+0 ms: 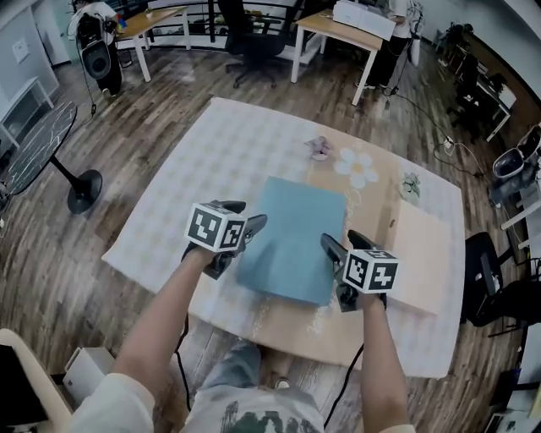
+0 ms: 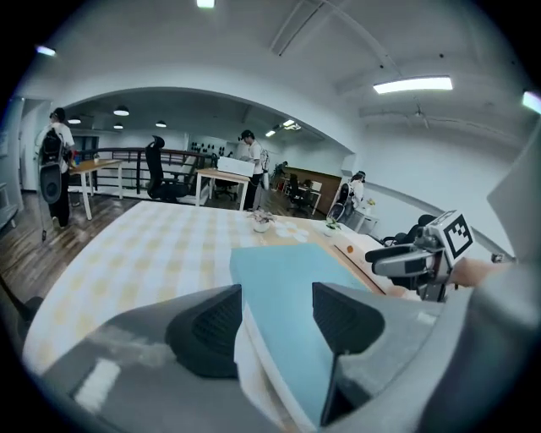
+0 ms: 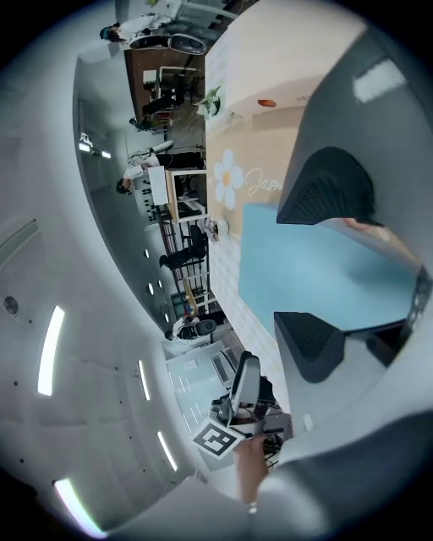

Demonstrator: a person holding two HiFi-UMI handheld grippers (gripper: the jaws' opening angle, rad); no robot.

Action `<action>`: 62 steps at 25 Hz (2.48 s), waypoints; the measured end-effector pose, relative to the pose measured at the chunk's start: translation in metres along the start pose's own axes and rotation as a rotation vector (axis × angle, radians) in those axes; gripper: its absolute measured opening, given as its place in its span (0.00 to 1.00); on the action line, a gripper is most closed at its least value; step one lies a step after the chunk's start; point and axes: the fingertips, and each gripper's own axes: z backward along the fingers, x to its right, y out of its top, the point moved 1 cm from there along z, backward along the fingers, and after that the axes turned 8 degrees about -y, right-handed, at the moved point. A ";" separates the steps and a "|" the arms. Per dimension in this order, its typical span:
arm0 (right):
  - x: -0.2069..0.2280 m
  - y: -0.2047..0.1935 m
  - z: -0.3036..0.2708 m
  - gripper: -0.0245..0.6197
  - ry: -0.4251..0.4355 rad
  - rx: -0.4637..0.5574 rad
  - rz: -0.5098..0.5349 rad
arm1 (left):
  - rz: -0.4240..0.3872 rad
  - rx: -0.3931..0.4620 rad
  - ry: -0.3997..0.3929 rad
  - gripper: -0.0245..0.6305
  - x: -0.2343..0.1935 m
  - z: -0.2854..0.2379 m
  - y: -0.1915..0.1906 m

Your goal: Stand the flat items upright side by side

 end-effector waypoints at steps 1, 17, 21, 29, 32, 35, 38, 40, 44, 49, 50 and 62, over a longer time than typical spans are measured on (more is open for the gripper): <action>0.003 -0.002 -0.007 0.55 -0.008 -0.014 -0.007 | 0.005 -0.017 -0.018 0.46 -0.006 -0.007 -0.001; 0.033 -0.027 -0.081 0.63 -0.036 -0.209 -0.198 | 0.191 -0.132 -0.253 0.46 -0.052 -0.083 -0.019; 0.033 -0.028 -0.088 0.64 0.001 -0.235 -0.246 | 0.219 -0.154 -0.313 0.46 -0.054 -0.092 -0.020; 0.033 -0.027 -0.090 0.62 0.017 -0.259 -0.260 | 0.291 -0.189 -0.369 0.44 -0.050 -0.097 -0.020; 0.032 -0.025 -0.086 0.61 0.005 -0.247 -0.245 | 0.275 -0.190 -0.364 0.44 -0.047 -0.094 -0.017; 0.031 -0.011 -0.077 0.60 -0.001 -0.202 -0.219 | 0.232 -0.149 -0.352 0.43 -0.041 -0.088 -0.003; 0.029 0.012 -0.065 0.60 -0.010 -0.135 -0.173 | 0.168 -0.102 -0.326 0.42 -0.034 -0.077 0.022; 0.026 0.028 -0.056 0.60 -0.017 -0.091 -0.136 | 0.129 -0.067 -0.305 0.42 -0.029 -0.067 0.039; 0.020 0.060 -0.036 0.58 -0.030 -0.002 -0.063 | 0.057 0.017 -0.248 0.41 -0.015 -0.046 0.074; 0.009 0.083 -0.007 0.56 -0.038 0.083 0.023 | -0.012 0.099 -0.176 0.41 0.005 -0.014 0.095; 0.007 0.086 -0.002 0.56 -0.037 0.100 0.037 | -0.025 0.113 -0.160 0.41 0.010 -0.007 0.098; -0.032 0.077 0.059 0.51 -0.005 0.209 0.172 | -0.086 0.190 -0.006 0.41 0.055 0.060 0.067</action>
